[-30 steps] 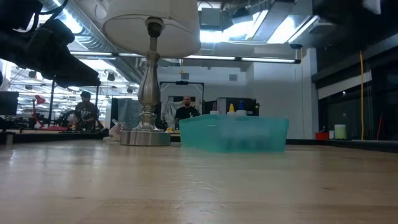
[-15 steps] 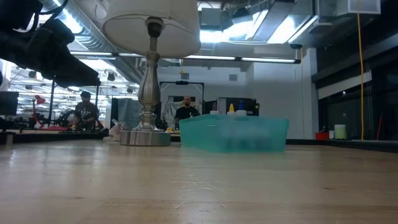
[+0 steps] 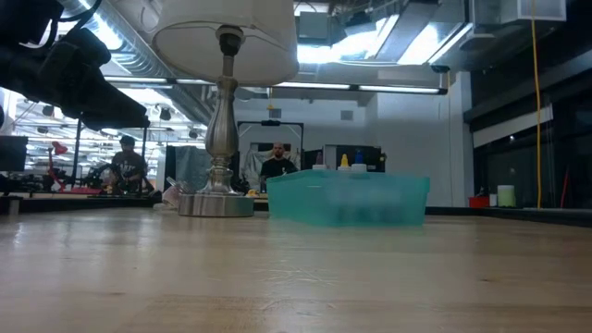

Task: Pick & Place food coloring
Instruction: Put the small green food coloring bottle into the green bin

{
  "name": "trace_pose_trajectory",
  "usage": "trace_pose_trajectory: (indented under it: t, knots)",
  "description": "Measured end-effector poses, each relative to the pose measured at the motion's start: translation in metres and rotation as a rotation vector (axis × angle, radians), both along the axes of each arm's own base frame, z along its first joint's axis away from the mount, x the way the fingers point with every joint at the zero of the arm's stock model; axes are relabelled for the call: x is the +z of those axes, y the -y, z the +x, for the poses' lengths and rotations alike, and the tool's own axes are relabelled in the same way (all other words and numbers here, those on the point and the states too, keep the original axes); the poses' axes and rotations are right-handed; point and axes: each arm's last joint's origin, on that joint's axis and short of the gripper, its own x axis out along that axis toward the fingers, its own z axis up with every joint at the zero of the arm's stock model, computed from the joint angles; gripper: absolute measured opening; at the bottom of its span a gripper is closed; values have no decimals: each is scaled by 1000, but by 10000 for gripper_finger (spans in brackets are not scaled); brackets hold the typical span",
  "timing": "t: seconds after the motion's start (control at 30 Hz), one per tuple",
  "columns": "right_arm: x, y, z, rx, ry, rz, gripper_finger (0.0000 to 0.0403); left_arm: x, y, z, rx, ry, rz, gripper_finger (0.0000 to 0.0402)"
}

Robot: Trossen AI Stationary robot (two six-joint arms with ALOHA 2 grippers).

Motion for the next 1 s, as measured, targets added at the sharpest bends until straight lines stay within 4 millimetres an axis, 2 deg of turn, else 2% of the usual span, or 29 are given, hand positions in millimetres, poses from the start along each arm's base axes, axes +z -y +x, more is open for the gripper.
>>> trace_pose_trajectory:
  t: [0.2, 0.33, 0.77, 1.0]
  knots:
    - [-4, -1, 1, -27, -5, 1, 345, 0, 0, 0, 0, 0, 0, 266]
    - [-4, -2, 1, -31, -3, 4, 321, 0, 0, 0, 0, 0, 0, 266]
    - [-3, -2, 1, -125, -17, 24, 152, 0, 0, 0, 0, 1, 0, 269]
    - [11, 5, 5, -93, 16, 54, 64, 0, 0, 0, 0, 0, 0, 266]
